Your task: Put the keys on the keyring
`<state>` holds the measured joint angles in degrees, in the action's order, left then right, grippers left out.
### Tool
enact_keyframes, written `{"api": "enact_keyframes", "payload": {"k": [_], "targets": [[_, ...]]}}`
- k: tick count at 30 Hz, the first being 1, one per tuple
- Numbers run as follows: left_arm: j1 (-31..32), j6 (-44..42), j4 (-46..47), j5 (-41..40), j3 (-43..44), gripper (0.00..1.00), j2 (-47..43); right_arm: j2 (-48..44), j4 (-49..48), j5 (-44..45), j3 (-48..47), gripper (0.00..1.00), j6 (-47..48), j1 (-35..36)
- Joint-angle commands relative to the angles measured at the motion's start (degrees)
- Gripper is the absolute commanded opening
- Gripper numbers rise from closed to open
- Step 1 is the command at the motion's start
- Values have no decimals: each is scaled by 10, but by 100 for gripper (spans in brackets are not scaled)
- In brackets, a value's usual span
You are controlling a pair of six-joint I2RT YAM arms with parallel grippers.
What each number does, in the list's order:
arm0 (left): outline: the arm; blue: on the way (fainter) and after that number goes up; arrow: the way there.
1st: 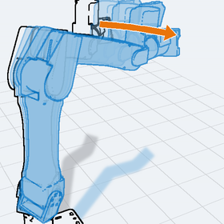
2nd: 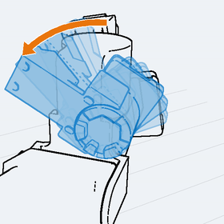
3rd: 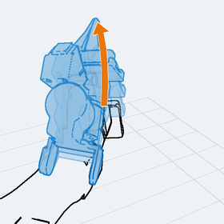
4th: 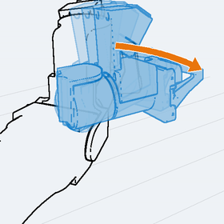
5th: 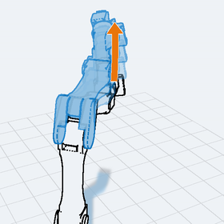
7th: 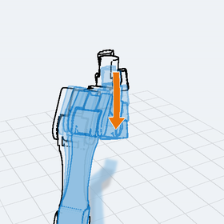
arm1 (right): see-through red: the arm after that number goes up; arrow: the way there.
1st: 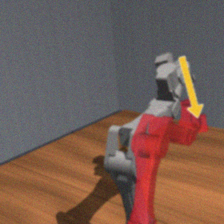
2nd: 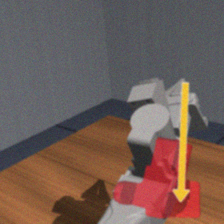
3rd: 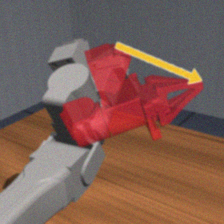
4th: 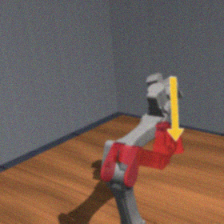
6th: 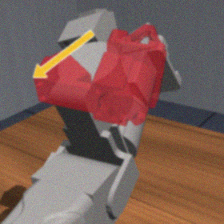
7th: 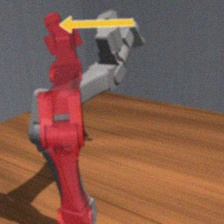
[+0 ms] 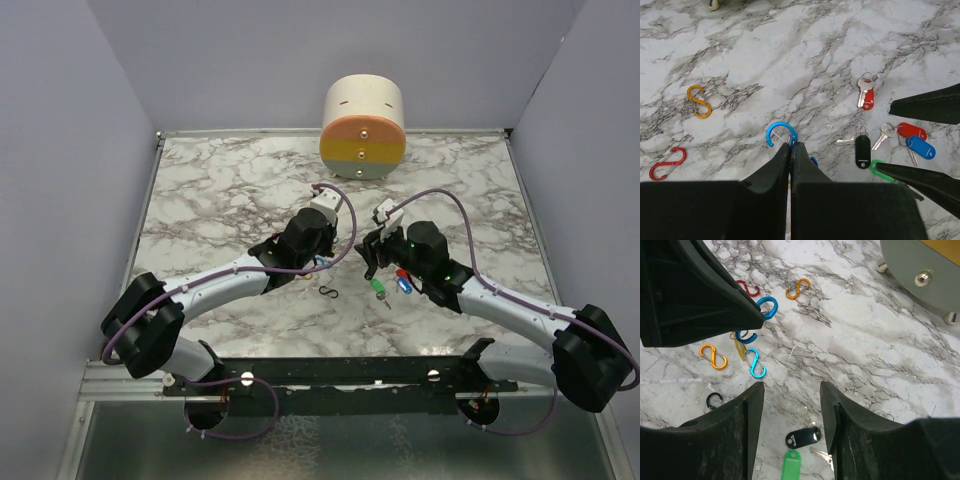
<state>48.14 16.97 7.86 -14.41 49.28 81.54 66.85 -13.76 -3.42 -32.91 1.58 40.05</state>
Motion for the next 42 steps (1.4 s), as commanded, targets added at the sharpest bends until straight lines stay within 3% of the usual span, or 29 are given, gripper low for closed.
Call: {"api": "enact_keyframes", "payload": {"k": [1,14,24,42], "targets": [[3,-5,-6,-19,10,0,-18,-5,-14,37,0,50,-22,3],[3,8,-2,11,19,0,-13,43,-28,-73,-18,50,-24,3],[4,20,-1,56,28,0,-17,49,-112,-156,12,54,-3,3],[6,22,-2,79,28,0,-41,95,-190,-179,29,53,12,3]]}}
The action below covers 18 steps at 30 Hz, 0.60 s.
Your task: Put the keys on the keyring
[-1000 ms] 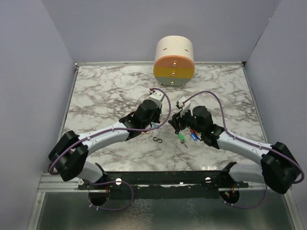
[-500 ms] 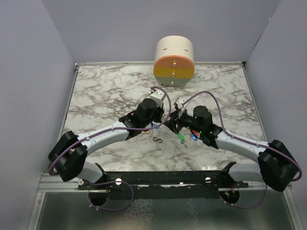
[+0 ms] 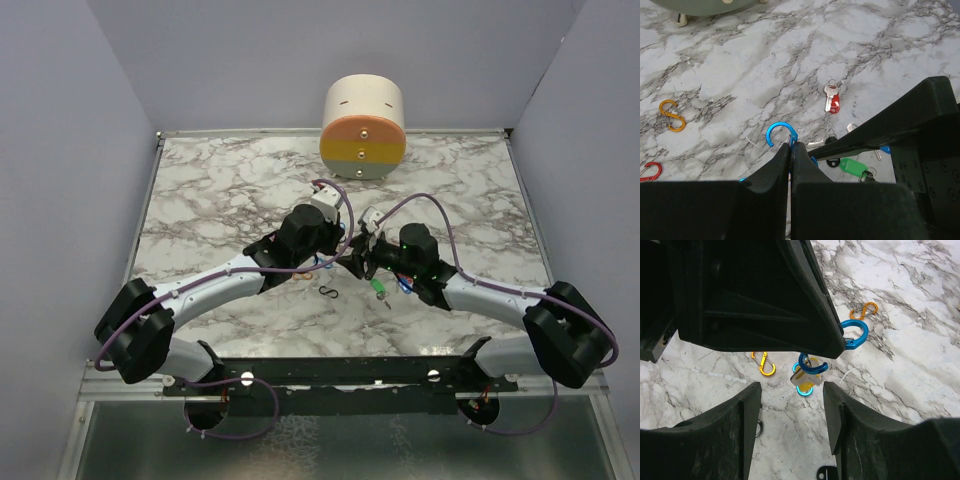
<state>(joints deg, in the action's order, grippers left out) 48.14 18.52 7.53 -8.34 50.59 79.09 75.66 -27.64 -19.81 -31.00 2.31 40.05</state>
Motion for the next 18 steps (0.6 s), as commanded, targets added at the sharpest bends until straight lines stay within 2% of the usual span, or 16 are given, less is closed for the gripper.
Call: {"api": "enact_keyframes", "payload": {"k": [1,18], "targets": [[7,6,1,19,15,0,-17,9,-54,-15,10,53,2,3],[11,18,5,14,16,0,-18,51,-158,15,33,45,-43,3]]}}
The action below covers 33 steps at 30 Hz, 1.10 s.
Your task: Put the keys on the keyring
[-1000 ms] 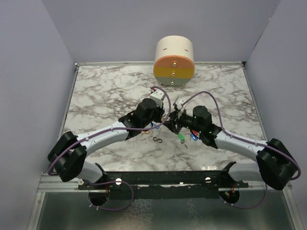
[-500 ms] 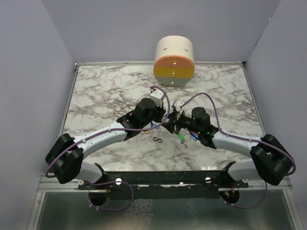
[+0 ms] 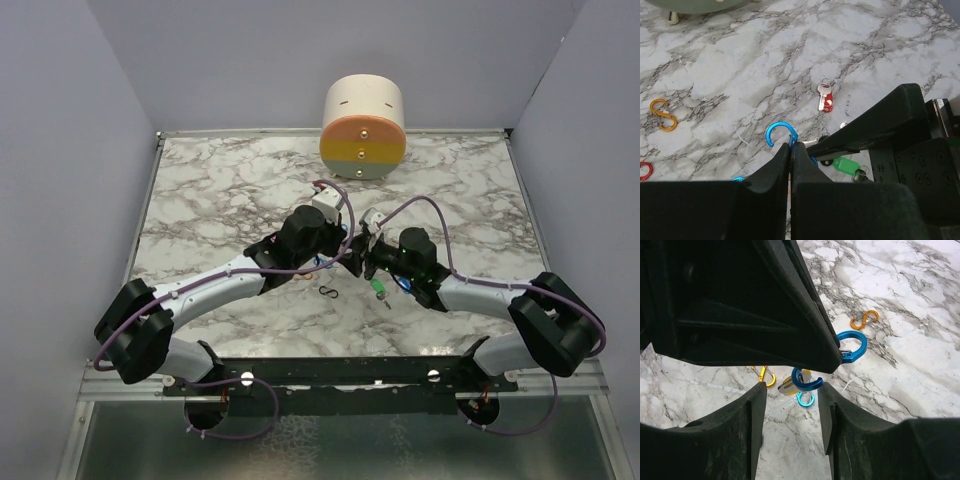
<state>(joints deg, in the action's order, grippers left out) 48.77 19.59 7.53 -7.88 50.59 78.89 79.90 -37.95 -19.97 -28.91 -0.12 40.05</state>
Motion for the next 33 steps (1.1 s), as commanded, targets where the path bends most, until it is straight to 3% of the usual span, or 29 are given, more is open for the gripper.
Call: {"api": "enact_keyframes", "payload": {"k": [1,17,33], "targets": [[6,7,5,9,16,0,-15,10,-56,20,12,45,-21,3],[13,11,6,1,23,0,-10,21,-106,54,29,36,-51,3],[15,14,6,-17,23,0,-11,3,-91,83,42,5,-46,3]]}}
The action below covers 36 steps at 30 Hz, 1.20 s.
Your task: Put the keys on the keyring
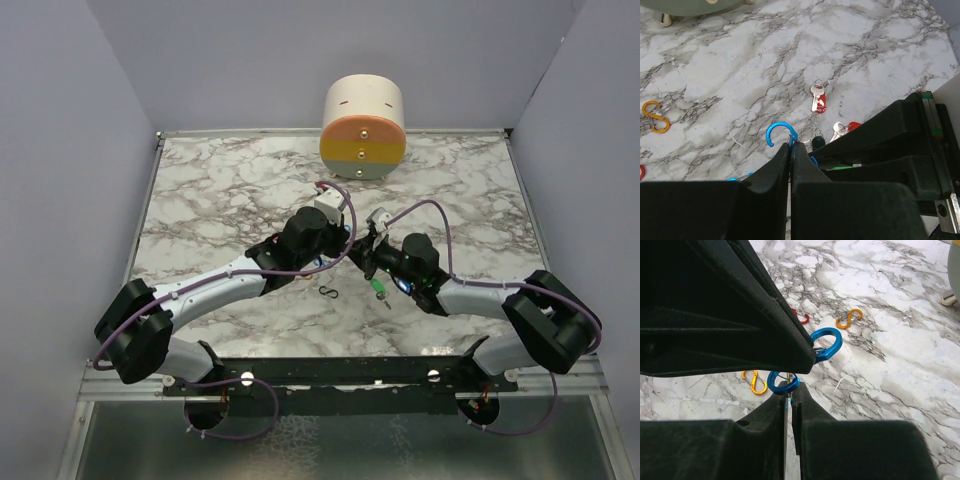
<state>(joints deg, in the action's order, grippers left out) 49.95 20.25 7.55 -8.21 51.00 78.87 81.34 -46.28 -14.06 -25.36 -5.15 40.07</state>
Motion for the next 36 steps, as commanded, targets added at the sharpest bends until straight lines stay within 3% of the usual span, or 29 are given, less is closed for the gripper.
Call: {"api": "enact_keyframes", "payload": {"k": [1,6,11,14,23,31,36], "targets": [[3,8,6,-14,19,0,-11,-13,-8,26,9,4,4,3],[2,9,5,-16,18,0,-9,-24,-5,32,15,1,6,3],[2,10,5,-14,20,0,-9,-29,4,29,15,11,8,3],[3,11,5,-13,19,0,-10,-27,-7,27,19,1,10,3],[3,14,3,-26,22,0,-11,-33,16,19,15,1,15,3],[3,17,2,-36,20,28,-14,-42,26,21,16,1,16,3],[3,18,4,-41,18,32,-19,-40,28,20,15,1,16,3]]}}
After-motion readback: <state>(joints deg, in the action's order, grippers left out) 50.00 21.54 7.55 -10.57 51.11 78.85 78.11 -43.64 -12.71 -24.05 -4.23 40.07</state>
